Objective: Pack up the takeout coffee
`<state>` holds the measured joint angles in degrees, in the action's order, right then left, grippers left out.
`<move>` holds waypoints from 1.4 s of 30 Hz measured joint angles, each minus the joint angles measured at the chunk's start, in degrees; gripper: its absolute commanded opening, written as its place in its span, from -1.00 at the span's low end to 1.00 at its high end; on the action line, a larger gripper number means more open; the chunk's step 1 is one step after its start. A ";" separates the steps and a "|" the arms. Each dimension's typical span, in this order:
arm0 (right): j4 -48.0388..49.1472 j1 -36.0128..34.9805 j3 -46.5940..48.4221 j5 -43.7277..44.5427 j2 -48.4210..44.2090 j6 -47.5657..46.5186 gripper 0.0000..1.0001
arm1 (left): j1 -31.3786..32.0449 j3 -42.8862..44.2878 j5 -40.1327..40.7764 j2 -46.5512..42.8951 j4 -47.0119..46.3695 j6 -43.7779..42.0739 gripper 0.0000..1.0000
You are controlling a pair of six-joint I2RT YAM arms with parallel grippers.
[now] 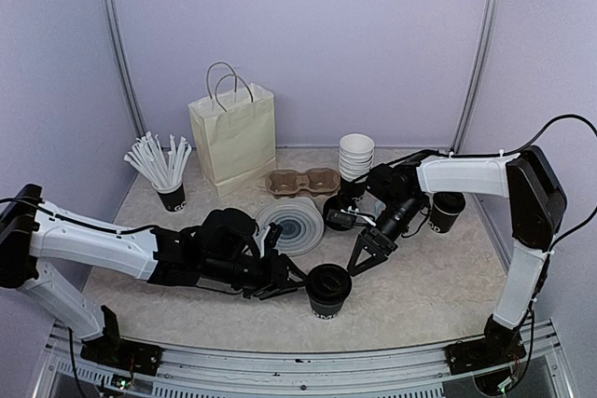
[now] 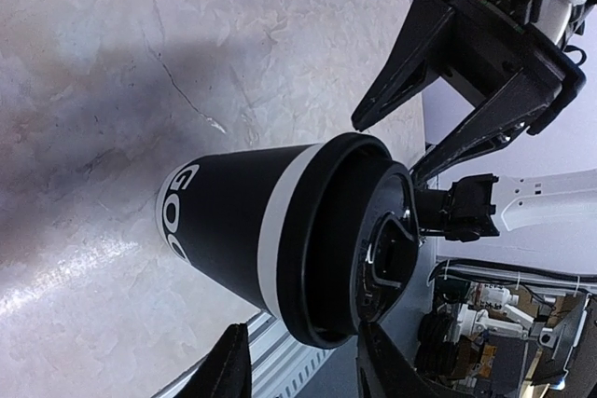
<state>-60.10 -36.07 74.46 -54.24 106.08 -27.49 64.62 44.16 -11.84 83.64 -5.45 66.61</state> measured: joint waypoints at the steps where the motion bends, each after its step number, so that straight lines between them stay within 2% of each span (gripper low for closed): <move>1: 0.00 0.00 0.00 -0.15 0.07 0.02 -0.19 | 0.00 0.02 -0.26 0.48 -0.35 0.04 -0.31; 9: 0.00 0.00 0.02 -1.07 1.05 0.00 -0.20 | -0.33 0.02 -1.46 2.62 -0.68 -0.02 -0.35; 23: -0.85 1.14 0.02 -1.88 1.81 -0.09 -0.29 | -1.77 1.16 -6.99 7.37 -6.54 -1.14 -0.57; 28: -1.31 1.38 -0.17 -2.62 2.29 -0.07 -0.30 | -2.29 1.40 -9.66 8.63 -7.98 -1.29 -0.58; 36: -0.57 1.88 -2.62 -4.15 2.51 2.67 -0.32 | -2.54 3.50 -10.14 10.67 -3.54 -4.42 -0.59; 42: -1.49 2.38 -2.73 -6.25 3.93 4.59 -0.36 | -3.65 0.42 -13.31 11.82 -10.75 -5.03 -0.54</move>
<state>-61.58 -33.69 71.72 -60.49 110.02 -22.90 60.97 44.58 -25.15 95.46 -16.21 61.58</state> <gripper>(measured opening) 0.335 0.212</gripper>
